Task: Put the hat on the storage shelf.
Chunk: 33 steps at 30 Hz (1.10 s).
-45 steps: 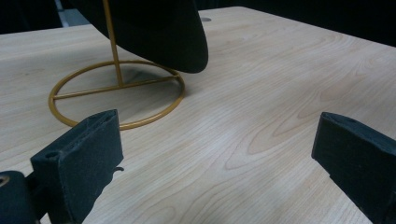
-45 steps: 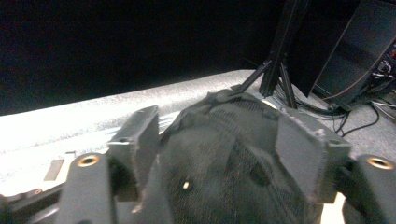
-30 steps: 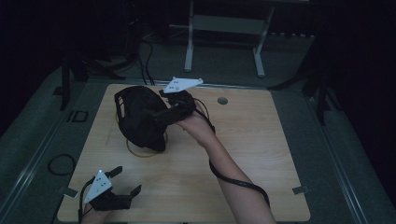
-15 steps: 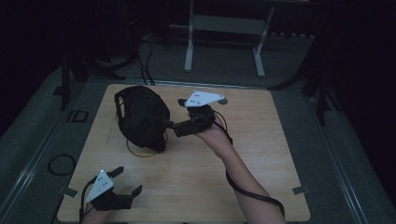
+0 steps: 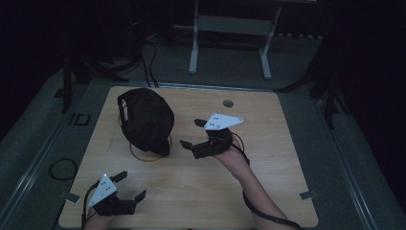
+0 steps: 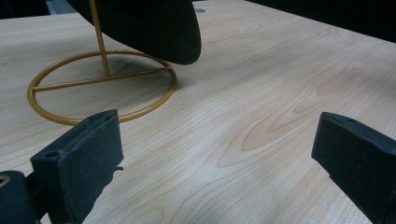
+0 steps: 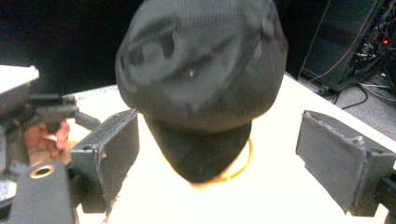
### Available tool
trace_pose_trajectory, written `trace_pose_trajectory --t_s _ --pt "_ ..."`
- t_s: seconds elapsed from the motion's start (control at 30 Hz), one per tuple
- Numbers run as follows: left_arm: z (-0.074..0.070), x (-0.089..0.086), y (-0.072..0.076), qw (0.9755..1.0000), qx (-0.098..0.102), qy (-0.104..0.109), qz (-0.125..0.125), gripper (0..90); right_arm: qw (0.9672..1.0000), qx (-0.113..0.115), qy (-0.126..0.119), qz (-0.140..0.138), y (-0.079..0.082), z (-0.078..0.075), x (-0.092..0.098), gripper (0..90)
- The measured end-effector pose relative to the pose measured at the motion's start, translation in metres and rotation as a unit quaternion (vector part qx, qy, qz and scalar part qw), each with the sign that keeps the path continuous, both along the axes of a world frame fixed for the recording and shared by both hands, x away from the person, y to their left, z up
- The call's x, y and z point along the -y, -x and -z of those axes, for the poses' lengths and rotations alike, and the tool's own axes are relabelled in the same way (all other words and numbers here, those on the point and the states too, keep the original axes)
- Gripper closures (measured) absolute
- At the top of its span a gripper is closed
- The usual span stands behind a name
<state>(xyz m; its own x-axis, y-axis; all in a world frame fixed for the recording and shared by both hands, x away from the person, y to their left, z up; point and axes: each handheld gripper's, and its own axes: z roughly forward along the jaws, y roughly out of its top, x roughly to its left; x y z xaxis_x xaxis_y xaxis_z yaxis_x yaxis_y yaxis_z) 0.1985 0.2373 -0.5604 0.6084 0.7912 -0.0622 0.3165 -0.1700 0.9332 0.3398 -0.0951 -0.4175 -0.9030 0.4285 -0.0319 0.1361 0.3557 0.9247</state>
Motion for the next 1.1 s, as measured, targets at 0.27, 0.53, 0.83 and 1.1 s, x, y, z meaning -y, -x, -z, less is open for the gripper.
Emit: trace_pose_trajectory --t_s 0.27,0.53,0.83,1.1 --pt "0.000 -0.001 0.000 1.0000 0.001 0.002 0.000 2.3 0.9999 -0.011 0.006 0.000 0.009 0.027 0.018 13.7" --pt "0.000 -0.001 0.000 1.0000 0.001 0.003 0.002 2.3 0.9998 -0.012 0.008 -0.016 0.020 0.053 0.037 14.0" --pt "0.000 0.000 0.000 1.0000 0.002 0.003 0.003 2.3 0.9993 -0.026 0.019 -0.021 0.029 0.076 0.058 14.2" --pt "0.000 0.000 0.000 1.0000 0.001 0.002 0.004 2.3 0.9987 -0.036 0.037 -0.002 0.037 0.097 0.077 14.2"
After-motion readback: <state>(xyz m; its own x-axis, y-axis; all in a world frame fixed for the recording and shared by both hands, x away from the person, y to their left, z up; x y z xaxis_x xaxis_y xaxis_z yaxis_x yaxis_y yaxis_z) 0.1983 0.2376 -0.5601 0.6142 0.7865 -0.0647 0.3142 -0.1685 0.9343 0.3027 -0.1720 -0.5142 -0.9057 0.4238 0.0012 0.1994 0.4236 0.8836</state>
